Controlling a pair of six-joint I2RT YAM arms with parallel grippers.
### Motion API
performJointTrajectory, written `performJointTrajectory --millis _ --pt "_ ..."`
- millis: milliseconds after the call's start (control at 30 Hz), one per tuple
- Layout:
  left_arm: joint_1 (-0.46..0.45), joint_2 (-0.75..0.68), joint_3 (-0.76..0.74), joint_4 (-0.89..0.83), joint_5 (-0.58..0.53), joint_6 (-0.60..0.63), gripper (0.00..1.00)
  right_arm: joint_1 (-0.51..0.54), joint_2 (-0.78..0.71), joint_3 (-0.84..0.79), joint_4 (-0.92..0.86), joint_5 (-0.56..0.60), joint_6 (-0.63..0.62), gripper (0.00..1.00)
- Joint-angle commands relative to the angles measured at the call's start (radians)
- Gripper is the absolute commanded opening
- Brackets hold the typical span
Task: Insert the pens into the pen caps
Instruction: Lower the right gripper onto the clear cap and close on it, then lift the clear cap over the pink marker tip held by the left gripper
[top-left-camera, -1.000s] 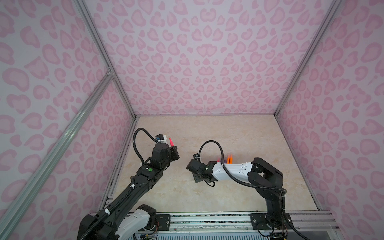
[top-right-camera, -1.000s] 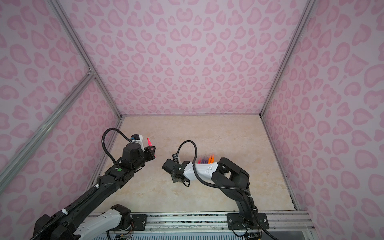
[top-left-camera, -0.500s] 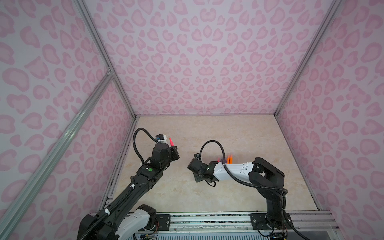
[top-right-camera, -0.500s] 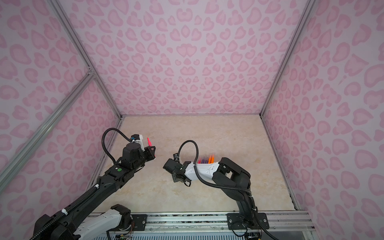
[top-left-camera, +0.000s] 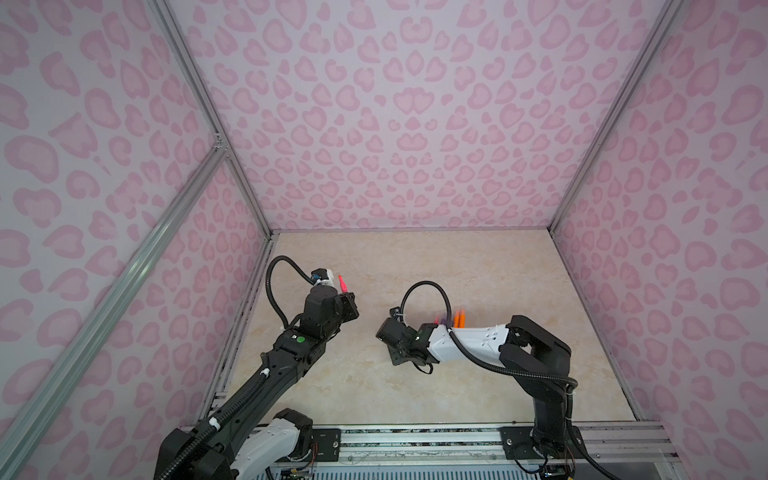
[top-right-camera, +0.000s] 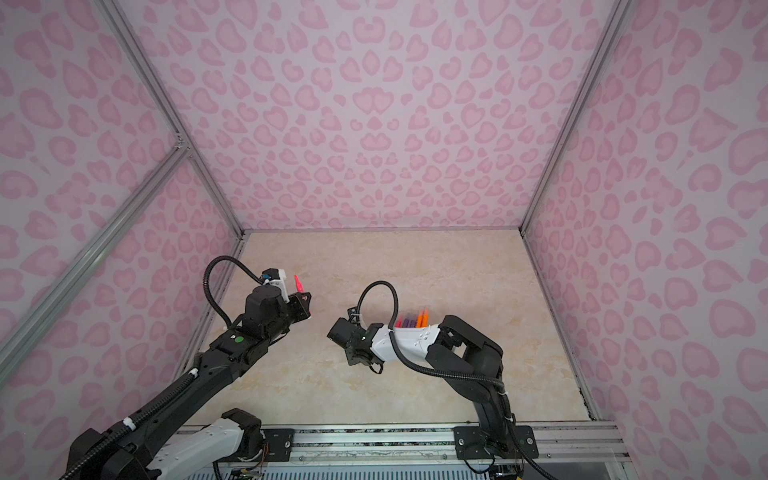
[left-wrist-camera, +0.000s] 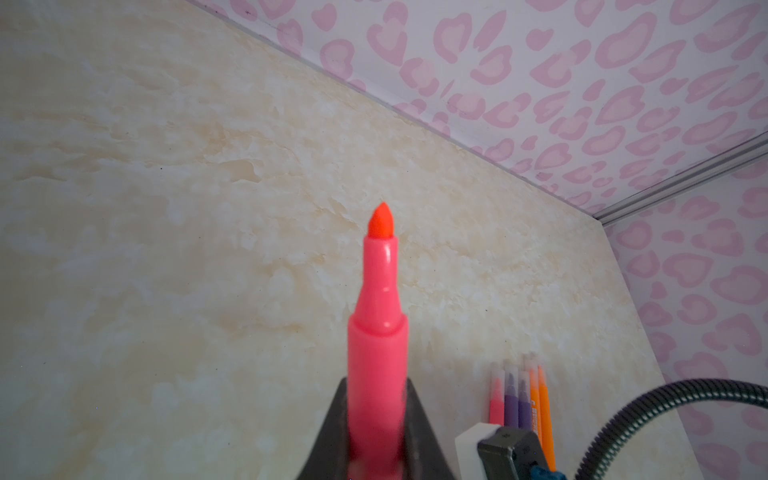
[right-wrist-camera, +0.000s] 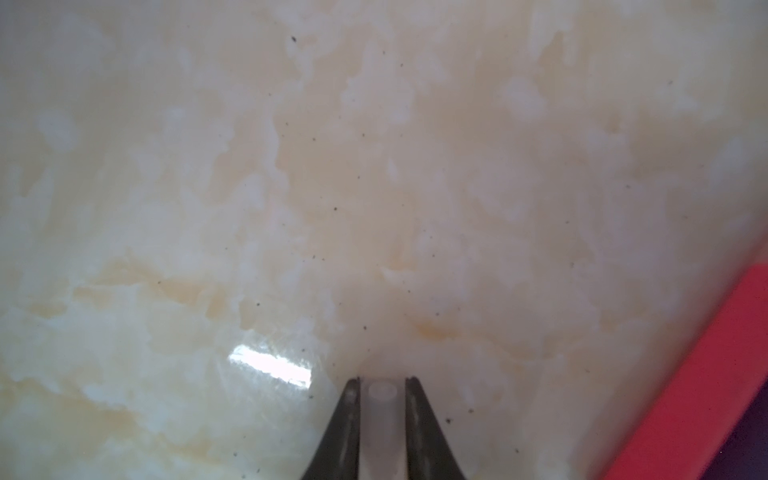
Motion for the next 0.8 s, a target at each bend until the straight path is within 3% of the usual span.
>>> performJointTrajectory --millis 0,233,367,533,633,767 --pt "0.000 -0.001 0.014 0.014 0.002 0.010 0.03 -0.005 0.020 -0.007 -0.031 -0.012 0.004 0.17" --pt "-0.028 -0.018 -0.012 0.111 0.095 0.061 0.03 -0.029 -0.156 -0.079 0.046 0.035 0.022 0.10" --pt "-0.168 -0.044 -0.008 0.200 0.112 0.174 0.03 -0.061 -0.373 -0.132 0.098 0.068 0.003 0.04" --pt "-0.286 -0.019 -0.024 0.362 0.276 0.286 0.03 -0.142 -0.725 -0.305 0.239 0.108 0.020 0.00" --pt "-0.349 0.026 0.007 0.381 0.375 0.345 0.03 -0.173 -0.926 -0.453 0.414 0.118 0.018 0.00" --pt "-0.454 0.091 0.055 0.366 0.435 0.436 0.03 -0.190 -1.060 -0.492 0.444 0.115 0.011 0.00"
